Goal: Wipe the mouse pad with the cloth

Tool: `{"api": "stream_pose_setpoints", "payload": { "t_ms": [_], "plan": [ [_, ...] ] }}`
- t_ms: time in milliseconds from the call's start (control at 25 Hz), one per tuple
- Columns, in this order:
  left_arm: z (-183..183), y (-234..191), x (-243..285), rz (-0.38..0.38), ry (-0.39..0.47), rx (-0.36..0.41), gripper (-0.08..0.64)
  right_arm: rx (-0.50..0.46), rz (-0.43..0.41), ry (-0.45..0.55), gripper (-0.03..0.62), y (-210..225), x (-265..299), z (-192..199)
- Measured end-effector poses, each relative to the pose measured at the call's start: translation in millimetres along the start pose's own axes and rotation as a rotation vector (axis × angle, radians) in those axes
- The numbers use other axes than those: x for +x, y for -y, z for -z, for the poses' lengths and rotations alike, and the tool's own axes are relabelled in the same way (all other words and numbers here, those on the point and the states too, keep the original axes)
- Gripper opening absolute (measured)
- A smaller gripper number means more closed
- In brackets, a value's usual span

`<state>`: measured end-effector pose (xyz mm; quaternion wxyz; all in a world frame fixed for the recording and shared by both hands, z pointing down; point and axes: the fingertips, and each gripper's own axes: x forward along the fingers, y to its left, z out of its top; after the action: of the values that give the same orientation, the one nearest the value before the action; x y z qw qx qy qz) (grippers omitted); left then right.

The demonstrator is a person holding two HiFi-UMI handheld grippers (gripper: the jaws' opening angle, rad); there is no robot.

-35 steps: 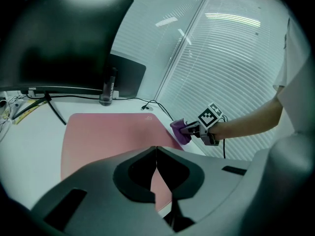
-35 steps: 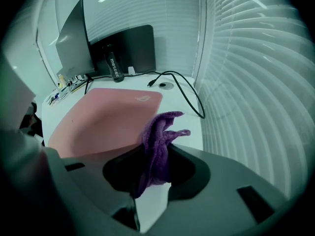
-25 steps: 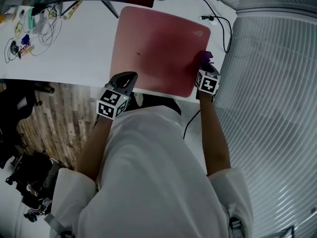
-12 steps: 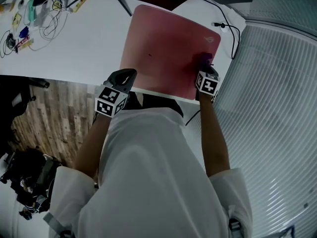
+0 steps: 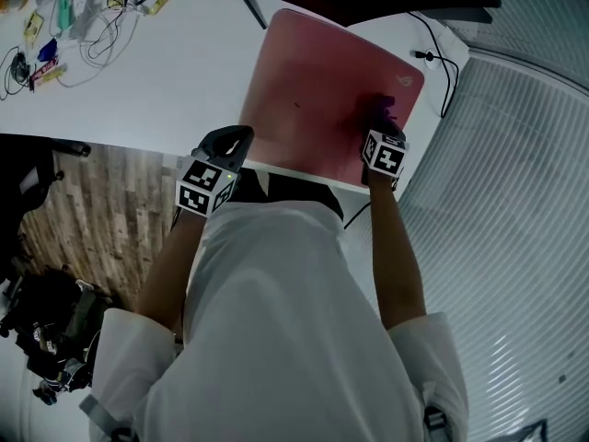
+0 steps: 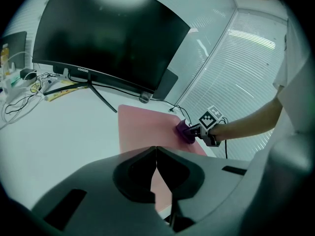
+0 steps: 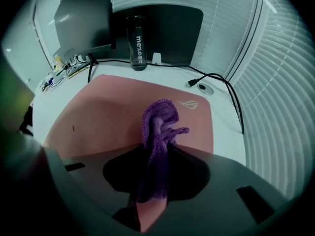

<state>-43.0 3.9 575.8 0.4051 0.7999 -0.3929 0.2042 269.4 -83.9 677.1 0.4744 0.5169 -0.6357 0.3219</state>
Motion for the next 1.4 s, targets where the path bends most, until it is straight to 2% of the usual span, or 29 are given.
{"api": "stream_pose_setpoints", "payload": {
  "t_ms": [240,840,1400],
  "plan": [
    [-2,-15,-8,-0.001,0.006,-0.004,0.017,-0.015,-0.019,0.011,0.13,-29,1,-11],
    [-14,-37,-22,0.026,0.032,0.004,0.018,-0.08,-0.109,0.028,0.13,-131,0,-38],
    [-21,-72,-38,0.008,0.058,-0.02,0.017,-0.123,-0.164,0.033,0.13,-211,1,-58]
  ]
}}
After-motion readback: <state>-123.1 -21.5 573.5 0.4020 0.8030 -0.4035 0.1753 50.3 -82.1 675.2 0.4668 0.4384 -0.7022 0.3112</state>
